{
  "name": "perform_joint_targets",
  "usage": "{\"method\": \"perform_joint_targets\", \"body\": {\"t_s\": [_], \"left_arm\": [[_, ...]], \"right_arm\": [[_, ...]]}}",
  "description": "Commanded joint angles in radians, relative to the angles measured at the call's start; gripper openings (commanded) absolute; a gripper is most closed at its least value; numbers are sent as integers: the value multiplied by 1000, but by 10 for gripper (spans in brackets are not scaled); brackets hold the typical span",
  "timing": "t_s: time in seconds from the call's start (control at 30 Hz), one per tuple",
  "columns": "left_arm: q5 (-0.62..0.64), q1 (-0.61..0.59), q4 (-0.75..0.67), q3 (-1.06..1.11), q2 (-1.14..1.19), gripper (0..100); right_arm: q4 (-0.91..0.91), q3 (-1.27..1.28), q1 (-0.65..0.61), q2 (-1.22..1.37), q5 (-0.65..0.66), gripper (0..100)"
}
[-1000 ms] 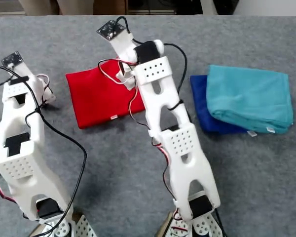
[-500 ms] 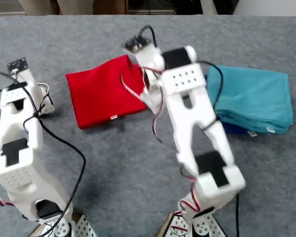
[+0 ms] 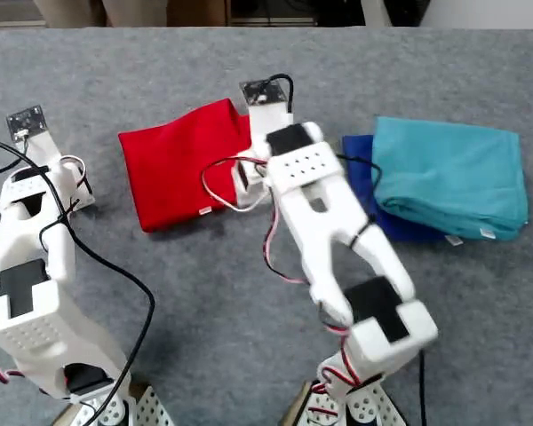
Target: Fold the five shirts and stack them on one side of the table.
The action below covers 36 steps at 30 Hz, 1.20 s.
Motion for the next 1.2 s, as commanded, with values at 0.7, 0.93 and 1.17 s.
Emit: {"method": "perform_joint_targets", "body": {"t_s": [0.7,0.93,1.17], "left_arm": [[-11,-3,-15,-3,-51,19],[-11,-3,-15,-3,-51,19],[-11,-3,-15,-3,-51,19]], "right_arm": [[241,-1534,-73,1176,-296,333],[416,-1673,-61,1262,-298,196],[460,-1681,13,1254,-296,48]]}}
